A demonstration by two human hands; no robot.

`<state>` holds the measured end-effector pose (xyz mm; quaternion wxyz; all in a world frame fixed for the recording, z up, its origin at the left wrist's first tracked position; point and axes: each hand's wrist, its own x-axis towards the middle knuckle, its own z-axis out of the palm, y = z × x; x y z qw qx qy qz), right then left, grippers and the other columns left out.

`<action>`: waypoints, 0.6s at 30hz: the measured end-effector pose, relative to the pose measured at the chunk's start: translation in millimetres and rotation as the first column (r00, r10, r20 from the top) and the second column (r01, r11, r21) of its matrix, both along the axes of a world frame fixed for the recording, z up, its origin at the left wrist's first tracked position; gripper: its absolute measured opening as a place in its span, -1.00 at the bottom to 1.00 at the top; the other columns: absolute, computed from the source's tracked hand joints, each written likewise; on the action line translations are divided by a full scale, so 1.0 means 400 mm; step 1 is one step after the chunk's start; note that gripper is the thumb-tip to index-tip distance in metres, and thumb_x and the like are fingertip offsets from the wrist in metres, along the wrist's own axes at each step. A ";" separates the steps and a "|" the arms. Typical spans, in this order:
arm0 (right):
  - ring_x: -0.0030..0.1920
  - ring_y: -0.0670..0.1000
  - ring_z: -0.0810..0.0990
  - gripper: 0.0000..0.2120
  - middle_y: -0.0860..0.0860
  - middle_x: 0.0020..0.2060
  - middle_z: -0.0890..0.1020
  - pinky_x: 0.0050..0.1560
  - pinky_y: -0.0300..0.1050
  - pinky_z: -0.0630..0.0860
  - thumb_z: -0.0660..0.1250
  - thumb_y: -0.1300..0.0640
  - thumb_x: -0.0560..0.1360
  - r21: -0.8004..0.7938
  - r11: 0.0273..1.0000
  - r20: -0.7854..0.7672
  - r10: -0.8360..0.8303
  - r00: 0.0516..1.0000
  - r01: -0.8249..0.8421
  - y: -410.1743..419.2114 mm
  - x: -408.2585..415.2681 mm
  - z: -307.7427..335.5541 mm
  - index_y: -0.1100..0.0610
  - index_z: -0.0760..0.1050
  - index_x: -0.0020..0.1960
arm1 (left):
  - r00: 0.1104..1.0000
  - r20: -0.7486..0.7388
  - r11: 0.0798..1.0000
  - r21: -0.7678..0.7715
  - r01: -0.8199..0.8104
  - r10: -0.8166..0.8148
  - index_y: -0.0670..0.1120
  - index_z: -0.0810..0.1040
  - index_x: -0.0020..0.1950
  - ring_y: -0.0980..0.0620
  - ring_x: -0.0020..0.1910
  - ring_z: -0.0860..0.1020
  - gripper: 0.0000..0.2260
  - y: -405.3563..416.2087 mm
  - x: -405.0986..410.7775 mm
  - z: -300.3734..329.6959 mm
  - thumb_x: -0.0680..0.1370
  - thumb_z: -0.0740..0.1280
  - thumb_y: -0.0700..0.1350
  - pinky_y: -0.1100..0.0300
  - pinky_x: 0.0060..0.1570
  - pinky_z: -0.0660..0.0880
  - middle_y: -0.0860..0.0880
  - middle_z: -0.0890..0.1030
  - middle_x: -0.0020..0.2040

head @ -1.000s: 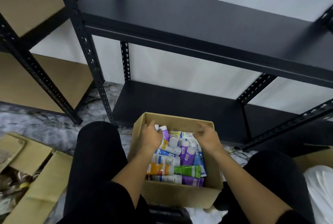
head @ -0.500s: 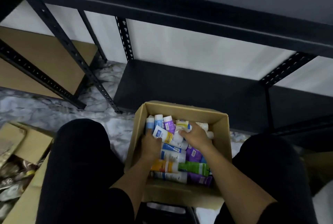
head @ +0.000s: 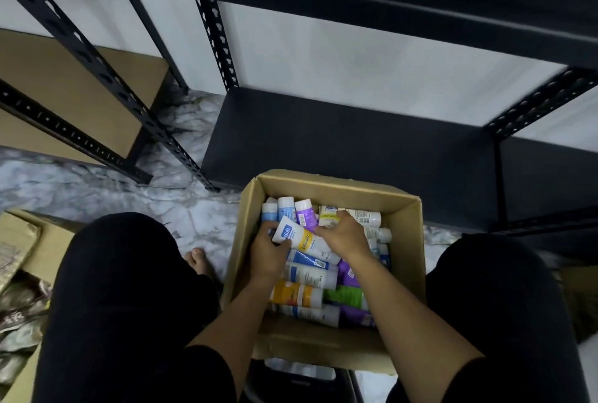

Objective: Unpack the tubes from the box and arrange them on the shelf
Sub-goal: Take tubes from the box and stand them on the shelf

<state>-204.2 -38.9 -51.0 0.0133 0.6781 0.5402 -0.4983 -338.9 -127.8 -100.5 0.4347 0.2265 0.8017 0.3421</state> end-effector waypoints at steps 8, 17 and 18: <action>0.26 0.13 0.53 -0.48 0.12 0.28 0.57 0.16 -0.10 0.44 0.45 0.05 0.50 -0.027 1.000 -0.001 -0.014 1.000 0.014 0.005 0.019 0.025 0.19 0.41 0.38 | 0.999 0.047 0.996 0.087 -0.023 0.019 -0.02 0.50 0.15 0.03 -0.01 0.62 -0.72 0.007 0.002 0.024 0.51 0.41 -0.28 0.20 -0.19 0.57 0.01 0.62 0.04; 0.33 0.08 0.50 -0.35 0.04 0.40 0.49 0.32 0.05 0.47 0.46 0.11 0.46 0.003 1.000 -0.047 0.024 0.999 -0.023 -0.022 0.076 0.092 0.07 0.33 0.50 | 0.999 0.029 0.977 0.212 0.031 -0.038 -0.01 0.49 0.12 -0.03 0.00 0.65 -0.74 0.013 -0.011 0.115 0.54 0.37 -0.32 0.00 -0.17 0.67 -0.07 0.62 0.05; 0.32 0.08 0.51 -0.35 0.04 0.39 0.49 0.32 0.06 0.47 0.46 0.12 0.46 0.010 1.000 -0.062 0.025 0.998 -0.025 -0.027 0.084 0.102 0.06 0.32 0.50 | 0.999 0.007 0.973 0.224 0.046 -0.049 0.00 0.50 0.12 -0.03 0.00 0.65 -0.73 0.010 -0.015 0.128 0.53 0.37 -0.32 -0.05 -0.13 0.66 -0.05 0.63 0.04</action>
